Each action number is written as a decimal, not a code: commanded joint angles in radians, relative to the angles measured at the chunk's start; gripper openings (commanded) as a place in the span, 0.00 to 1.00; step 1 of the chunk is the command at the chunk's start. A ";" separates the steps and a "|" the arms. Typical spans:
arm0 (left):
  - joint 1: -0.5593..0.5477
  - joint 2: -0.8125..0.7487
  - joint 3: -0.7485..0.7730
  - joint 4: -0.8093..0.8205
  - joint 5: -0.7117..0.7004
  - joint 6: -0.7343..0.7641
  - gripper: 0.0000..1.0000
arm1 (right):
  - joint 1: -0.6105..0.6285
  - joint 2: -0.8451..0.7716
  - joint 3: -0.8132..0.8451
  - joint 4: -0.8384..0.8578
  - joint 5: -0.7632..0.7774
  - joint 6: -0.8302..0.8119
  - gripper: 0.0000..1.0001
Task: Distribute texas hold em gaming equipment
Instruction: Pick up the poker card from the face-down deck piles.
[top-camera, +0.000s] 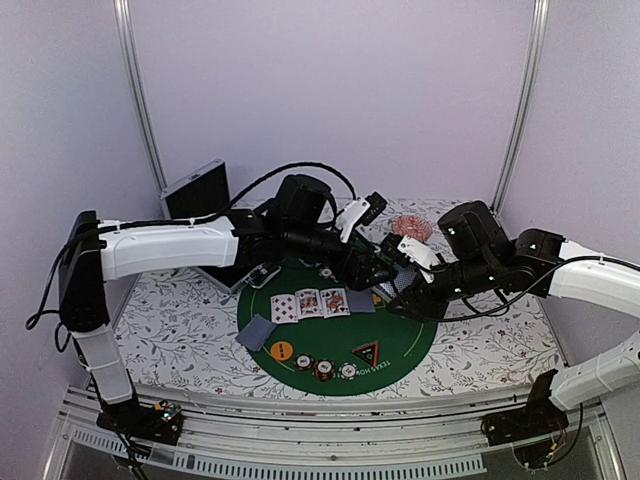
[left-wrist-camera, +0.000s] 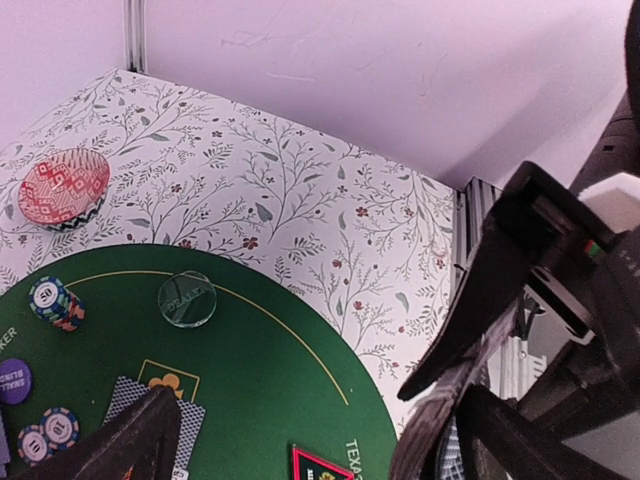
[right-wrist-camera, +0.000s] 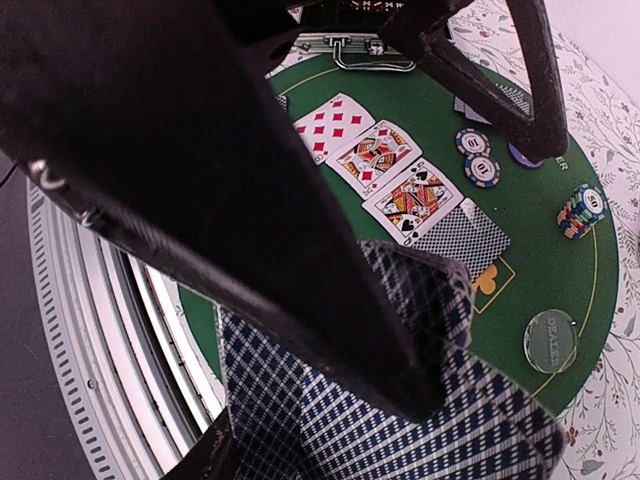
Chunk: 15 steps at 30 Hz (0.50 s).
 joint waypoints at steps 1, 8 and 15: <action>-0.025 0.027 0.047 0.002 -0.055 0.011 0.98 | -0.005 0.000 0.009 0.029 -0.012 0.007 0.48; -0.025 -0.013 0.036 -0.053 -0.215 0.040 0.98 | -0.004 -0.013 0.004 0.030 -0.012 0.007 0.48; -0.023 -0.049 0.028 -0.099 -0.287 0.077 0.98 | -0.005 -0.011 0.003 0.029 -0.009 0.007 0.48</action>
